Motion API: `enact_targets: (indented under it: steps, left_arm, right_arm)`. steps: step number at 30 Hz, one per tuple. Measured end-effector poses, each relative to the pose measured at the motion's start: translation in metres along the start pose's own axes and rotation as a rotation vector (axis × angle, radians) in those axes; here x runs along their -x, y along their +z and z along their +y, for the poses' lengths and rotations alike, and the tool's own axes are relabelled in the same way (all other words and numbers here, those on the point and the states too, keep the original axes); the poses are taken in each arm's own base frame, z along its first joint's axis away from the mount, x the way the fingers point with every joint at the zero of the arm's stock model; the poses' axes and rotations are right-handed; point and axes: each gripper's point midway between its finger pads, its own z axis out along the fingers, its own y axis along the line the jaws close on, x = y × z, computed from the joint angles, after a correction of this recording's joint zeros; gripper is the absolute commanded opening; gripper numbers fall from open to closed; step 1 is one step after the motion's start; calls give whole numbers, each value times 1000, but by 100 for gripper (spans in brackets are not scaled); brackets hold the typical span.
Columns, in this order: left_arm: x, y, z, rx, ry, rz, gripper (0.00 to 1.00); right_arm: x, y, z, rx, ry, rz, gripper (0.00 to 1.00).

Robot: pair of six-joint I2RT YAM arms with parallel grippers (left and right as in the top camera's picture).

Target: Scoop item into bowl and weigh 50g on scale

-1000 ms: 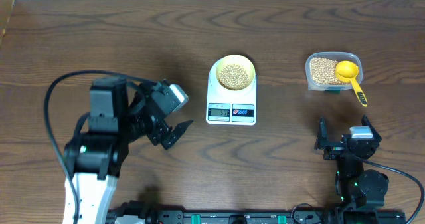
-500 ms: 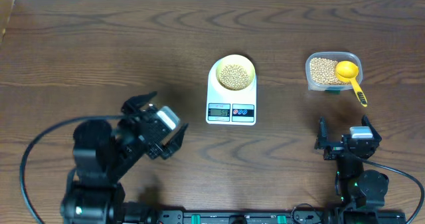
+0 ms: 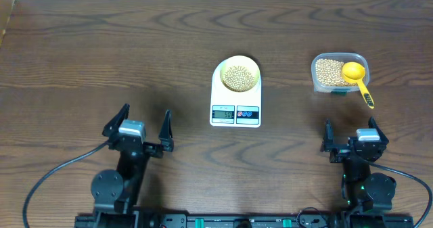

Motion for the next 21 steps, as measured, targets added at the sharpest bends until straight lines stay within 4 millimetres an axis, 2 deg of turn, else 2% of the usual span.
enact_targets:
  steps: [10, 17, 21]
  left_arm:
    - [-30, -5, 8, 45, -21, -50, 96]
    - [-40, -6, 11, 64, -22, -51, 96]
    - [-56, -4, 12, 67, -23, -26, 96]
  right_arm:
    - [0, 0, 0, 0, 0, 0, 99]
    - [0, 0, 0, 0, 0, 0, 99]
    - [0, 0, 0, 0, 0, 0, 99]
